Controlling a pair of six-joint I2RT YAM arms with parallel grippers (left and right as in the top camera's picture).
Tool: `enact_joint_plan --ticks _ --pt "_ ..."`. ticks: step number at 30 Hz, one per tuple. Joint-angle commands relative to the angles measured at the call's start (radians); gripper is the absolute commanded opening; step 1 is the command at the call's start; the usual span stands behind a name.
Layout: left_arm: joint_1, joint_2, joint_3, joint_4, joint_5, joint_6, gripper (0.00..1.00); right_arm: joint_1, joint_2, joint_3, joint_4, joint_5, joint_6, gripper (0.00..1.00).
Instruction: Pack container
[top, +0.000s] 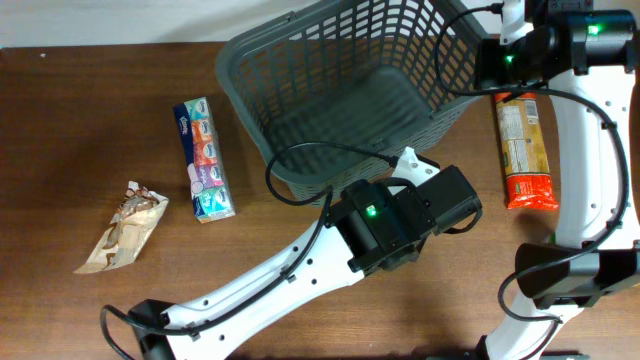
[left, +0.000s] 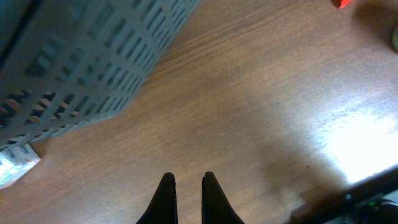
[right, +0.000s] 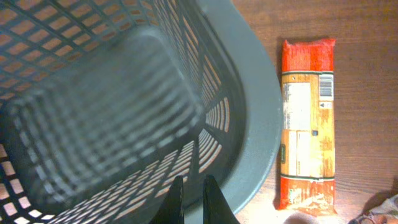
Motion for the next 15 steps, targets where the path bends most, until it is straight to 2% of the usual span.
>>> enact_joint_plan --ticks 1,15 --pt "0.002 0.002 0.009 -0.006 -0.047 0.009 0.02 0.009 0.017 0.0 -0.005 0.021 0.007 0.04" --pt "0.002 0.006 0.008 -0.037 -0.043 0.009 0.02 0.022 0.02 0.0 0.043 -0.013 0.006 0.04"
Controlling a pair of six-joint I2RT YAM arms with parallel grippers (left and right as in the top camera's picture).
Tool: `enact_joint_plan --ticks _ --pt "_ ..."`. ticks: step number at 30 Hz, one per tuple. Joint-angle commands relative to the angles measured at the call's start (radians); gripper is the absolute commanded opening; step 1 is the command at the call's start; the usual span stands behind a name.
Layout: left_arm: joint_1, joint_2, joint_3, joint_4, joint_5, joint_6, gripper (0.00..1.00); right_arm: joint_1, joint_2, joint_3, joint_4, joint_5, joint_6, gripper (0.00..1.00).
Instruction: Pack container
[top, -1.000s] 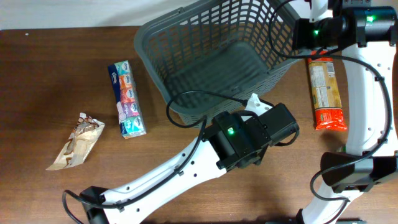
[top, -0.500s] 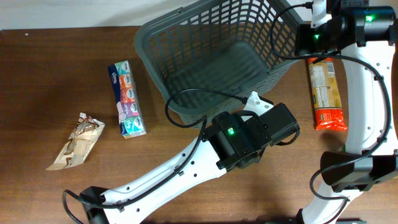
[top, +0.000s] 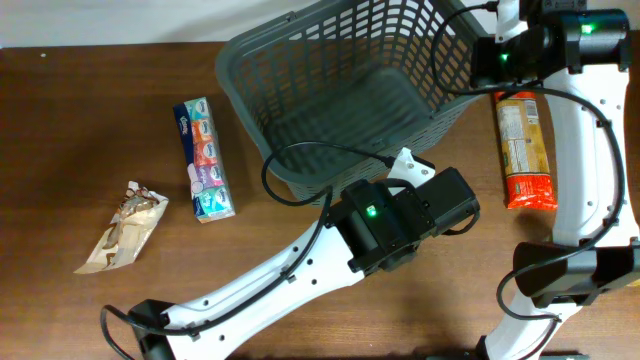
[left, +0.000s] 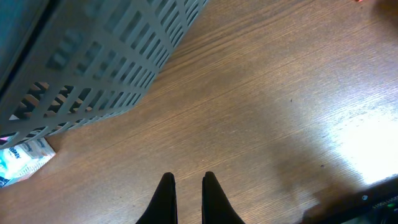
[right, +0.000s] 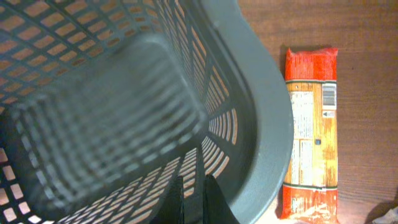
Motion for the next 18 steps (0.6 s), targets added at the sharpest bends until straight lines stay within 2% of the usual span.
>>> enact_joint_plan --ticks 1,18 --pt "0.002 0.009 0.008 -0.005 -0.018 0.009 0.02 0.01 0.013 0.0 0.014 -0.013 0.005 0.04" --pt "0.002 0.054 0.008 -0.012 -0.022 0.009 0.02 0.01 0.077 0.0 0.051 -0.014 -0.014 0.04"
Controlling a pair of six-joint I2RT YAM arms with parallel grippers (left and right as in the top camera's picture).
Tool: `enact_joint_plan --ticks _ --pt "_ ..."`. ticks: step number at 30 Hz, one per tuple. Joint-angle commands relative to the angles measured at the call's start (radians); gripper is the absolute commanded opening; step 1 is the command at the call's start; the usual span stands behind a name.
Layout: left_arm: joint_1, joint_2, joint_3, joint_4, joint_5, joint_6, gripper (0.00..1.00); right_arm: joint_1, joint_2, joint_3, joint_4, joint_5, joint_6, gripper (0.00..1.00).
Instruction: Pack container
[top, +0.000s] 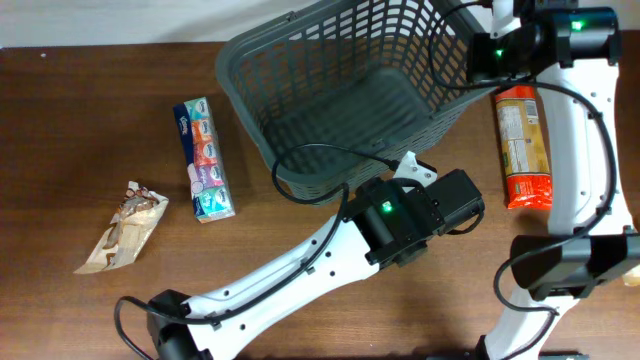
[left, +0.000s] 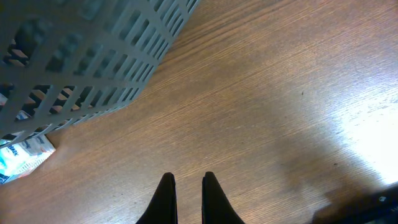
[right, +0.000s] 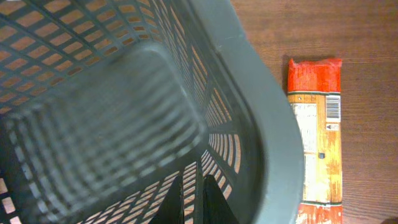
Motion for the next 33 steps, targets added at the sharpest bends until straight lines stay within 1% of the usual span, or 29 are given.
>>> enact_joint_plan --ticks 1,9,20,33 --pt "0.002 0.001 0.008 -0.002 -0.022 0.009 0.02 0.009 0.04 0.0 0.0 -0.017 -0.008 0.04" --pt "0.026 0.002 0.008 -0.001 -0.033 0.009 0.02 0.009 0.069 0.0 -0.001 -0.017 -0.011 0.04" --pt "0.153 0.002 0.008 0.001 -0.045 0.01 0.02 0.009 0.069 0.0 -0.021 -0.017 -0.011 0.04" --pt "0.233 0.002 0.008 0.015 -0.049 0.026 0.02 0.009 0.069 0.0 -0.062 -0.018 -0.011 0.04"
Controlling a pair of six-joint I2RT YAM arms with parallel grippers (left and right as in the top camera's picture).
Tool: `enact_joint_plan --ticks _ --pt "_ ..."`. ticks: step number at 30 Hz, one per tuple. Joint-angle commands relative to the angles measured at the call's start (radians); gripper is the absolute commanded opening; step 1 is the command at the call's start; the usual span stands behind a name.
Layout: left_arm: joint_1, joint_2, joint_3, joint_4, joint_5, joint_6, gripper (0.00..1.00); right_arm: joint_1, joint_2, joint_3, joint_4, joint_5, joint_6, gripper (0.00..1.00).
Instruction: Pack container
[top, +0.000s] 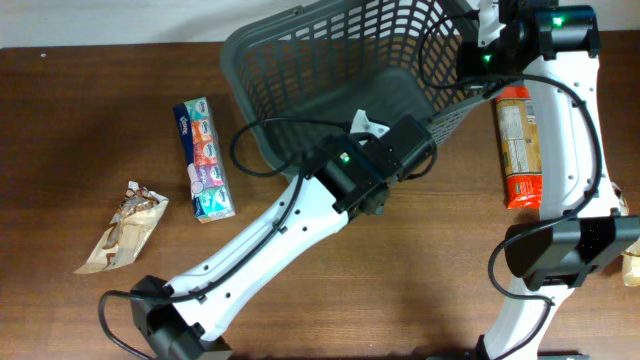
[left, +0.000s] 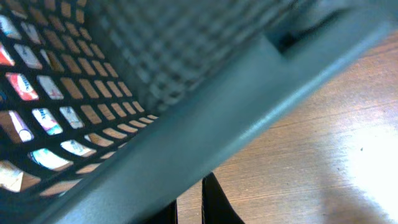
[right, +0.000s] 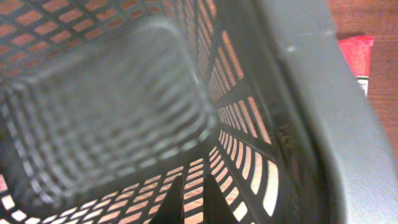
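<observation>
The grey mesh basket (top: 330, 85) stands at the table's back, with nothing showing inside it. My left gripper (top: 364, 122) is at the basket's front rim. In the left wrist view that rim (left: 205, 118) fills the frame and covers part of the left gripper (left: 189, 198), whose jaws are shut with nothing between them. My right gripper (top: 480, 30) is shut and empty inside the basket by its right wall (right: 292, 124); its tips (right: 191, 182) point at the mesh. An orange pasta packet (top: 524, 145) lies right of the basket.
A colourful tissue pack (top: 203, 160) lies left of the basket, and a crumpled brown snack wrapper (top: 122, 228) lies further left and nearer. Another small wrapper (top: 632, 262) shows at the right edge. The white left arm (top: 260, 250) crosses the table's middle.
My left gripper has gone from the bare table in front of the basket's right corner to the basket's front rim. The right gripper sits closer against the right wall. The basket has shifted slightly.
Both grippers stayed shut and empty throughout. At first the left one hung over bare table beside the basket's front right corner and the right one just inside the right rim. The right edged further along the wall each moment, and the left now meets the front rim.
</observation>
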Motion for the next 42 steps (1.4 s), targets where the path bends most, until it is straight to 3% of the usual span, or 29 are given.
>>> enact_joint_plan --ticks 1,34,42 --pt "0.033 0.002 0.008 0.003 -0.019 0.027 0.02 0.003 0.01 0.0 -0.027 0.001 -0.008 0.04" --pt "0.237 0.002 0.008 -0.018 -0.074 0.13 0.02 0.065 -0.015 0.002 -0.192 0.005 -0.053 0.04" --pt "0.218 -0.072 0.023 -0.031 -0.074 0.13 0.02 0.065 -0.048 0.19 -0.213 -0.031 -0.049 0.04"
